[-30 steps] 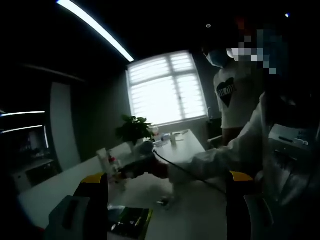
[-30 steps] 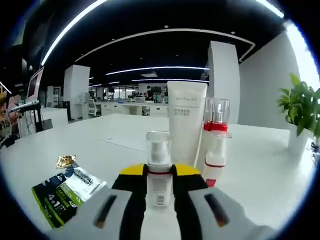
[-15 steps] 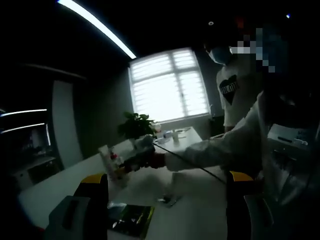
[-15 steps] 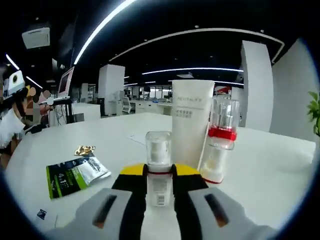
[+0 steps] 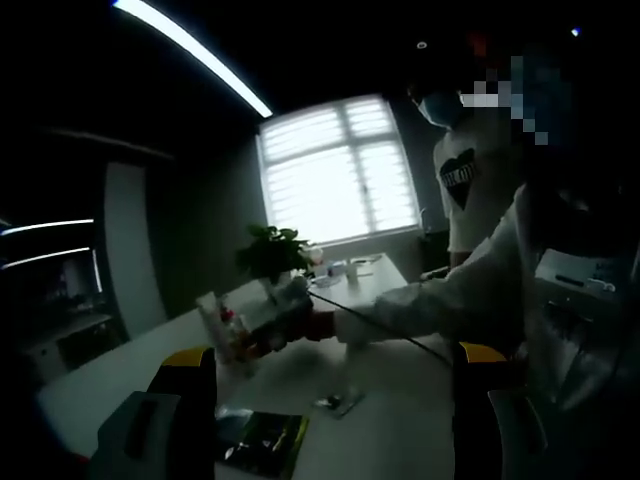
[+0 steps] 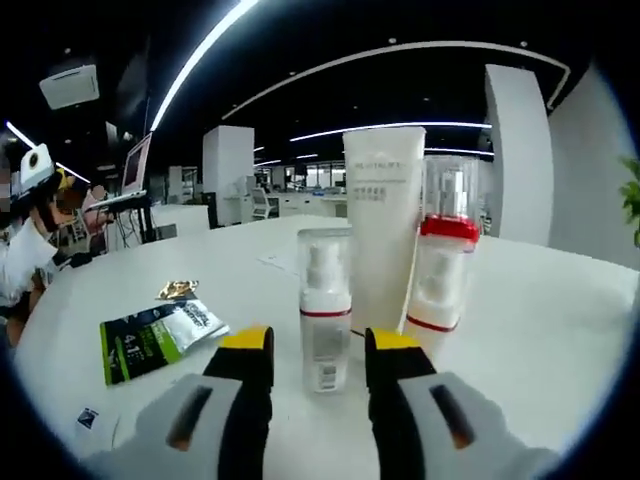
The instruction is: Arrange the skincare products in the storage area until every visible bottle or jar stands upright without overlapping.
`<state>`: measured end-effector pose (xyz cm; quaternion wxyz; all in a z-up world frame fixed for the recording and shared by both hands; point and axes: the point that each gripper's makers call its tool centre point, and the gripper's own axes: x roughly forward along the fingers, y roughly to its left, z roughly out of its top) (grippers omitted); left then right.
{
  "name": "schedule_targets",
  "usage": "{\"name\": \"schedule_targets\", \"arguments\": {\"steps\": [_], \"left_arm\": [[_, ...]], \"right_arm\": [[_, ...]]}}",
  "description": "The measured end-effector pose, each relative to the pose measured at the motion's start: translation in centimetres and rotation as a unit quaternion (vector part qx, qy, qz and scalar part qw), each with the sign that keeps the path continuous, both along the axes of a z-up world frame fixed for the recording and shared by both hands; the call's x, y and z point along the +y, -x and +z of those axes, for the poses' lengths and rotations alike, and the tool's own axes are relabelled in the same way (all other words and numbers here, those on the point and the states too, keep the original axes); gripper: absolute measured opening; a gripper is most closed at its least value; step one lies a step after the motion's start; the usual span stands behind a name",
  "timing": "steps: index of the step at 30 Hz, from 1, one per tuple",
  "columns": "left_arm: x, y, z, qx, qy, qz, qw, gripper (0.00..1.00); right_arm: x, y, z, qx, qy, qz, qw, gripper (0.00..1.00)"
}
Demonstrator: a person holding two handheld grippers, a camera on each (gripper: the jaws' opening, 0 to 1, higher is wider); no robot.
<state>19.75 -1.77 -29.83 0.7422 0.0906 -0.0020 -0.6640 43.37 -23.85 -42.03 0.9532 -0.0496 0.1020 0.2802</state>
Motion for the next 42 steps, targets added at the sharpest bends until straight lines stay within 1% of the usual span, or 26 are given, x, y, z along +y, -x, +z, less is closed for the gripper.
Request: {"name": "schedule_targets", "arguments": {"steps": [1, 3, 4, 5, 6, 7, 8, 9, 10, 12, 14, 16, 18, 21, 23, 25, 28, 31, 33, 35, 38, 40, 41, 42], "left_arm": [[0.0, 0.1, 0.1, -0.001, 0.001, -0.001, 1.0000, 1.00], [0.0, 0.4, 0.3, -0.004, 0.003, -0.004, 1.0000, 1.00], [0.0, 0.5, 0.5, -0.004, 0.005, -0.006, 1.0000, 1.00], [0.0, 0.6, 0.6, -0.005, 0.006, -0.007, 0.9999, 1.00], [-0.1, 0.7, 0.6, -0.006, 0.007, -0.008, 0.9999, 1.00], [-0.1, 0.8, 0.7, -0.007, 0.007, -0.009, 0.9999, 1.00], [-0.1, 0.8, 0.8, -0.009, 0.007, -0.009, 0.9999, 1.00], [-0.1, 0.8, 0.8, -0.009, 0.007, -0.010, 0.9999, 1.00], [-0.1, 0.9, 0.8, -0.009, 0.008, -0.011, 0.9999, 1.00], [0.0, 1.0, 0.9, -0.010, 0.010, -0.013, 0.9998, 1.00], [0.0, 1.0, 1.0, -0.011, 0.011, -0.014, 0.9998, 1.00], [0.1, 1.1, 1.0, -0.011, 0.013, -0.014, 0.9998, 1.00], [0.3, 1.2, 1.1, -0.012, 0.014, -0.015, 0.9997, 1.00], [0.5, 1.2, 1.1, -0.013, 0.015, -0.014, 0.9997, 1.00], [0.7, 1.1, 1.1, -0.013, 0.016, -0.013, 0.9997, 1.00], [0.8, 1.1, 1.1, -0.013, 0.016, -0.012, 0.9997, 1.00], [0.8, 1.0, 1.3, -0.013, 0.021, -0.013, 0.9996, 1.00], [0.9, 1.1, 1.5, -0.015, 0.023, -0.015, 0.9995, 1.00], [1.0, 1.2, 1.5, -0.016, 0.023, -0.017, 0.9995, 1.00], [1.1, 1.2, 1.6, -0.016, 0.023, -0.017, 0.9995, 1.00], [1.3, 1.2, 1.6, -0.017, 0.025, -0.016, 0.9994, 1.00], [1.5, 1.2, 1.7, -0.018, 0.029, -0.017, 0.9993, 1.00], [1.6, 1.3, 1.7, -0.017, 0.031, -0.017, 0.9992, 1.00], [1.6, 1.3, 1.7, -0.017, 0.031, -0.017, 0.9992, 1.00]], "right_arm": [[0.2, 0.4, -0.1, 0.000, 0.002, -0.006, 1.0000, 0.38], [-0.2, 0.5, -0.5, -0.001, 0.016, -0.043, 0.9990, 0.35], [-0.1, 0.6, -0.5, -0.002, 0.019, -0.052, 0.9985, 0.36], [0.0, 0.7, -0.5, -0.001, 0.014, -0.065, 0.9978, 0.37], [-0.3, 0.8, -0.6, 0.006, 0.009, -0.095, 0.9954, 0.38], [-0.6, 1.0, -0.6, 0.005, 0.011, -0.118, 0.9929, 0.38], [-0.5, 1.1, -0.5, 0.001, 0.012, -0.128, 0.9917, 0.38], [-0.1, 2.1, -0.4, 0.000, 0.015, -0.146, 0.9891, 0.38], [0.0, 2.3, -0.5, 0.002, 0.016, -0.162, 0.9866, 0.38], [0.4, 2.5, 0.0, -0.007, 0.013, -0.179, 0.9837, 0.40], [0.6, 2.5, 0.7, -0.019, 0.020, -0.201, 0.9791, 0.41], [0.6, 2.0, 1.3, -0.030, 0.017, -0.212, 0.9767, 0.43], [0.6, 1.6, 1.5, -0.030, 0.014, -0.219, 0.9751, 0.44], [0.4, 1.4, 1.6, -0.031, 0.006, -0.231, 0.9725, 0.42], [0.3, 1.4, 1.6, -0.033, 0.006, -0.243, 0.9695, 0.42], [0.2, 1.5, 1.7, -0.035, 0.003, -0.248, 0.9682, 0.43], [0.1, 1.4, 1.4, -0.029, -0.002, -0.262, 0.9646, 0.44], [-0.1, 1.5, 1.4, -0.031, -0.004, -0.275, 0.9608, 0.44], [0.0, 1.9, 1.4, -0.029, -0.005, -0.285, 0.9580, 0.44], [-0.2, 1.8, 1.4, -0.027, -0.012, -0.295, 0.9550, 0.45], [-0.3, 1.5, 1.4, -0.024, -0.025, -0.319, 0.9471, 0.47], [-0.3, 1.6, 1.2, -0.022, -0.023, -0.332, 0.9426, 0.47], [-0.4, 1.8, 1.2, -0.026, -0.019, -0.344, 0.9384, 0.46], [-0.4, 1.7, 1.2, -0.028, -0.021, -0.349, 0.9366, 0.46]]}}
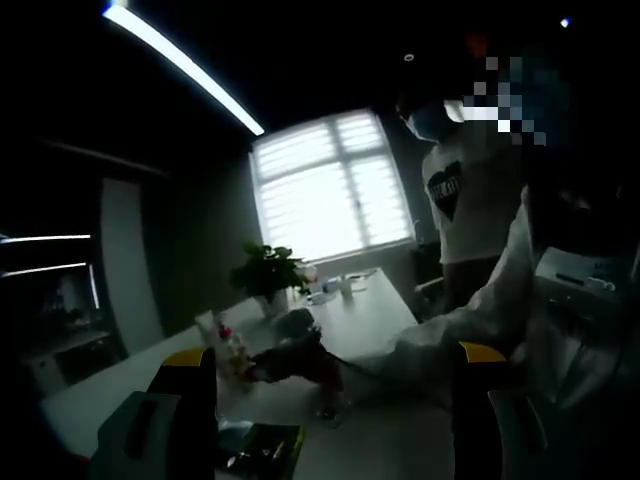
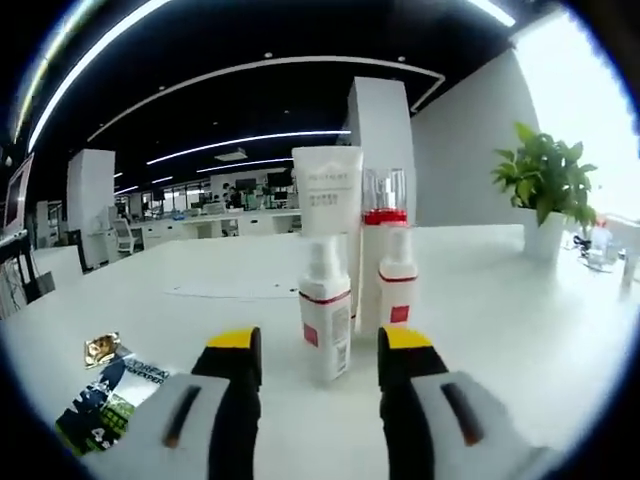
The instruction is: Arrange the skincare products in the storage area until every visible bottle or jar stands upright without overlapping.
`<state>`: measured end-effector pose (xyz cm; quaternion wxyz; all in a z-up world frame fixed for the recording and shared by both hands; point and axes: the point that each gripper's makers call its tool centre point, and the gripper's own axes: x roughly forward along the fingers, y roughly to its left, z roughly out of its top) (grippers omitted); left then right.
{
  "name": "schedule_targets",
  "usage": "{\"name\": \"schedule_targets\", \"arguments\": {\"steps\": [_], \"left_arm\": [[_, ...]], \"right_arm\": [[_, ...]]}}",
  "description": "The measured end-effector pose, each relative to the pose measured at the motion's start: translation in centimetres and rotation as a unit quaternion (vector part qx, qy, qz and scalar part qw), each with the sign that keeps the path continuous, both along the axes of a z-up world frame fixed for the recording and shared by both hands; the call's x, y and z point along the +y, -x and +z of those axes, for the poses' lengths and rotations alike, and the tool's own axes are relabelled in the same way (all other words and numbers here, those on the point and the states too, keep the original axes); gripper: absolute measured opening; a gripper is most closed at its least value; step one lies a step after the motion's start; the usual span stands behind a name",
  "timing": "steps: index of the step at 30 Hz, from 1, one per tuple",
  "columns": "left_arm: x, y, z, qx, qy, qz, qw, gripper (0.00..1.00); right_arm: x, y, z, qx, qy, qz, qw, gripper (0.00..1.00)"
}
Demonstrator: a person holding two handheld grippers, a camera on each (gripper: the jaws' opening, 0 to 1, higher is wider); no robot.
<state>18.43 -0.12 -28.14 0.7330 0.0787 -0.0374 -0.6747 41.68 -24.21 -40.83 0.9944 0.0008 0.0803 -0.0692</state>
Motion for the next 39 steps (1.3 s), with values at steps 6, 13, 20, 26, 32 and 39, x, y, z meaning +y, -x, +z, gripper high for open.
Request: {"name": "schedule_targets", "arguments": {"steps": [6, 13, 20, 26, 32, 39], "left_arm": [[0.9, 0.3, -0.1, -0.002, -0.001, -0.001, 1.0000, 1.00], [2.6, -0.1, 0.3, -0.004, 0.004, 0.006, 1.0000, 1.00], [4.0, -0.4, 0.3, -0.005, 0.003, 0.014, 0.9999, 1.00], [4.8, -1.1, 0.0, -0.003, 0.004, 0.023, 0.9997, 1.00], [4.8, -1.3, -0.3, 0.000, 0.006, 0.024, 0.9997, 1.00], [4.6, -1.4, -0.6, 0.005, 0.006, 0.024, 0.9997, 1.00]], "right_arm": [[-0.8, -0.6, 0.3, -0.017, -0.014, -0.038, 0.9991, 0.44], [-0.5, -1.4, 0.3, -0.021, -0.019, -0.055, 0.9981, 0.44], [-0.9, -1.9, -0.5, -0.024, -0.022, -0.077, 0.9965, 0.41], [-1.4, -2.6, -0.5, -0.023, -0.021, -0.081, 0.9962, 0.39], [-1.9, -2.8, -0.9, -0.004, 0.003, -0.076, 0.9971, 0.23], [-2.1, -2.8, -1.1, -0.006, 0.010, -0.046, 0.9989, 0.23]]}}
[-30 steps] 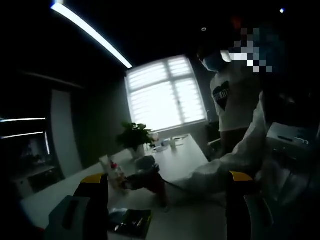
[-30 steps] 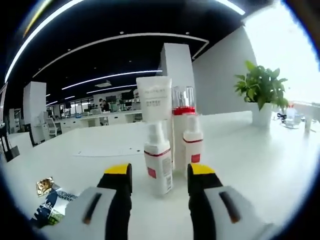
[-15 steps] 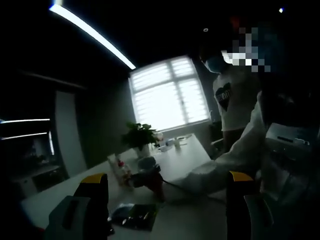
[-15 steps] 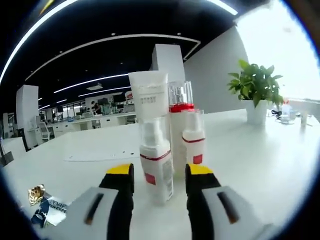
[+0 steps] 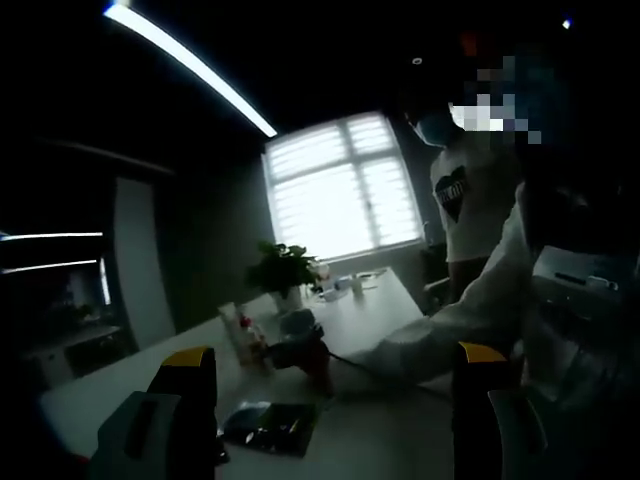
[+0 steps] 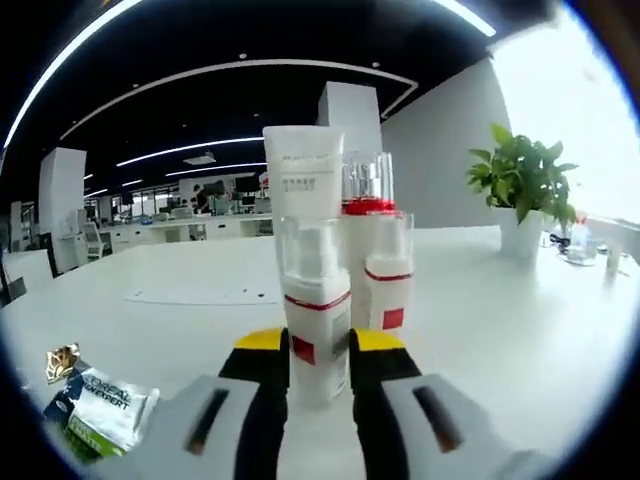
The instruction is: Arrange the skincare products in the storage area until every visible bottle or jar stands upright without overlapping.
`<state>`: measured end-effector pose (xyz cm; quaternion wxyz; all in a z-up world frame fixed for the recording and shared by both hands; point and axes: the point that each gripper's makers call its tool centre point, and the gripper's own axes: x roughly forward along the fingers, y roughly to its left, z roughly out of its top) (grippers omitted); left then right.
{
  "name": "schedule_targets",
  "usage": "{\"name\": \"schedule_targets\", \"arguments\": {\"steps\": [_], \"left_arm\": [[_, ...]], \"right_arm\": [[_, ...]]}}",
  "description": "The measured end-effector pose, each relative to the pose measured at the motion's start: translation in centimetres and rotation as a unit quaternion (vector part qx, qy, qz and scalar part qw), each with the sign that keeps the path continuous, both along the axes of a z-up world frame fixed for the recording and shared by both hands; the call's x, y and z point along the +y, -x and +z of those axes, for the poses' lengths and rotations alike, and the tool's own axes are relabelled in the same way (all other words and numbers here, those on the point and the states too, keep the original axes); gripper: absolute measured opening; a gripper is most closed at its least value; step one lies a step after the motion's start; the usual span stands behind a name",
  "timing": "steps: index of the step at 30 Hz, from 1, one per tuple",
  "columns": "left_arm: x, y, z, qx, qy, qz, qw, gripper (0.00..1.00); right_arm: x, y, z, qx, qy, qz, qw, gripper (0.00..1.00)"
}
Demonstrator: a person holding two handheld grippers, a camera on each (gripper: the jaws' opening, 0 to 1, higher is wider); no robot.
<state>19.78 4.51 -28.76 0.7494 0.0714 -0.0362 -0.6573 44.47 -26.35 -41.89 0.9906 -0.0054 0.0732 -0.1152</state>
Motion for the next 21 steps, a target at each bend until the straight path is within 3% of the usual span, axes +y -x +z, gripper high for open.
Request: {"name": "schedule_targets", "arguments": {"steps": [5, 9, 13, 17, 21], "left_arm": [[-0.4, 0.1, -0.2, 0.002, -0.001, -0.002, 1.0000, 1.00], [-0.7, 0.1, -0.2, 0.002, -0.001, -0.003, 1.0000, 1.00], [-0.9, 0.0, -0.3, 0.002, -0.005, -0.001, 1.0000, 1.00], [-1.5, -0.1, -0.5, 0.005, -0.008, 0.000, 1.0000, 1.00], [-1.8, -0.1, -0.6, 0.006, -0.011, 0.000, 0.9999, 1.00]], "right_arm": [[1.2, -0.3, -0.2, 0.000, -0.009, 0.071, 0.9974, 0.23], [0.4, -0.2, -0.2, -0.002, 0.001, 0.093, 0.9957, 0.22], [0.7, -0.5, -0.2, -0.004, 0.002, 0.153, 0.9882, 0.22], [0.9, -0.6, -0.3, -0.005, -0.007, 0.191, 0.9815, 0.22], [1.1, -0.7, -0.3, -0.003, 0.007, 0.223, 0.9747, 0.22]]}}
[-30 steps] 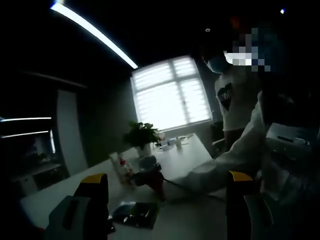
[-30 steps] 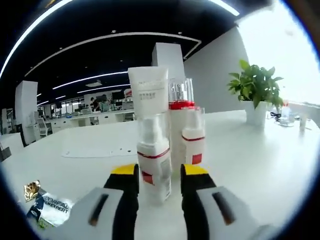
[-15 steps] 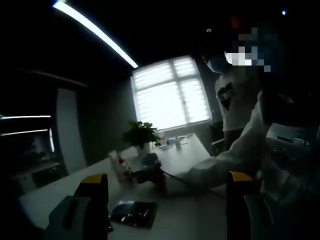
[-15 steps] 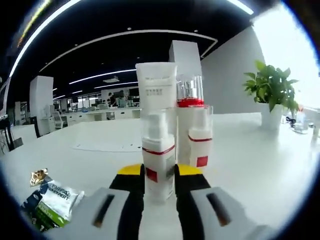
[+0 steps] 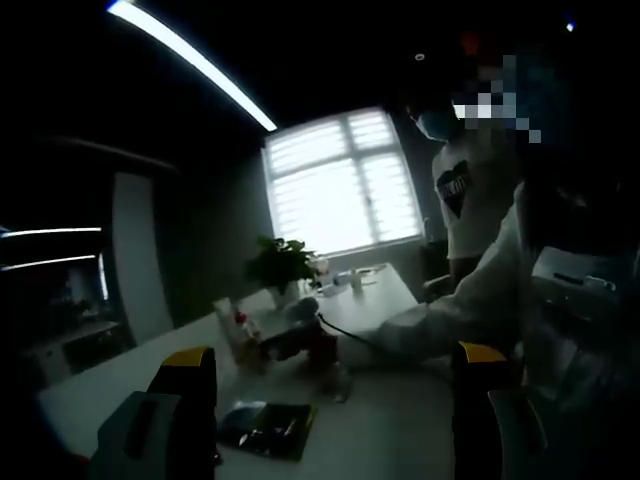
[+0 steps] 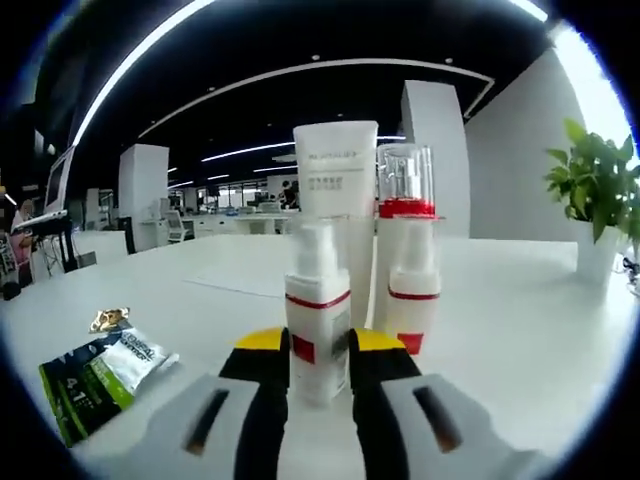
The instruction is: Arrange the skincare products in the storage area until every visible bottle or jar stands upright without overlapping.
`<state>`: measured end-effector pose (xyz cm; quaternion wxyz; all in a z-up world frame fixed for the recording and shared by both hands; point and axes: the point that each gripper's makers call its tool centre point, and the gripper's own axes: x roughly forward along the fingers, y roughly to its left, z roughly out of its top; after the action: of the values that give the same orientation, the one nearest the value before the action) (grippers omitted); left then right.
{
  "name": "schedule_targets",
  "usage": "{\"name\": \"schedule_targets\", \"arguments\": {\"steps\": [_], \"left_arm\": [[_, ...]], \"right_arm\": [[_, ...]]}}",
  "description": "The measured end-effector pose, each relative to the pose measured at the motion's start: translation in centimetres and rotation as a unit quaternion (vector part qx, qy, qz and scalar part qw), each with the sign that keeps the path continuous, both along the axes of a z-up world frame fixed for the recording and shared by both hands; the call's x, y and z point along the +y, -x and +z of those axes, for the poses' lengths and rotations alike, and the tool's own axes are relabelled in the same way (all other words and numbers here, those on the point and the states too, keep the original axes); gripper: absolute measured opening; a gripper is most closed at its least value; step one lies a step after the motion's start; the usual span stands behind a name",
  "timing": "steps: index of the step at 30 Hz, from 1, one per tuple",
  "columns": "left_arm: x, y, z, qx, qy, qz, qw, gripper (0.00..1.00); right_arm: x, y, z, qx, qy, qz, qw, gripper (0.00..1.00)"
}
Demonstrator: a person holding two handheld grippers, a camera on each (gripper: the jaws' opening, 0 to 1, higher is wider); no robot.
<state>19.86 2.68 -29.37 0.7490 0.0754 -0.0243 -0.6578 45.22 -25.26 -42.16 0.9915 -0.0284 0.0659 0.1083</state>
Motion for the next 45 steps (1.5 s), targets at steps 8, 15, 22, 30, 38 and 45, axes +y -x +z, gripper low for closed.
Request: {"name": "schedule_targets", "arguments": {"steps": [8, 15, 22, 30, 38, 45], "left_arm": [[-0.7, 0.2, 0.2, 0.000, -0.004, 0.004, 1.0000, 1.00], [-1.3, 0.6, 0.4, -0.002, -0.001, -0.001, 1.0000, 1.00], [-1.7, 1.0, 0.9, -0.009, 0.002, -0.008, 0.9999, 1.00], [-1.5, 1.0, 0.7, -0.009, 0.001, -0.007, 0.9999, 1.00], [-1.3, 0.7, 0.7, -0.008, 0.001, -0.004, 1.0000, 1.00], [-0.9, 0.5, 0.6, -0.008, 0.000, 0.000, 1.0000, 1.00]], "right_arm": [[-0.2, 0.1, -0.3, 0.006, 0.014, 0.011, 0.9998, 0.23], [0.8, 1.5, -0.5, 0.010, 0.029, 0.003, 0.9995, 0.35], [0.3, 2.1, -0.8, 0.024, 0.046, -0.045, 0.9976, 0.32], [-0.7, 1.3, -0.2, 0.023, -0.016, -0.109, 0.9937, 0.30], [-0.5, 0.7, -0.6, 0.030, -0.003, -0.131, 0.9910, 0.18], [-0.8, 0.8, -0.7, 0.030, 0.014, -0.122, 0.9919, 0.18]]}}
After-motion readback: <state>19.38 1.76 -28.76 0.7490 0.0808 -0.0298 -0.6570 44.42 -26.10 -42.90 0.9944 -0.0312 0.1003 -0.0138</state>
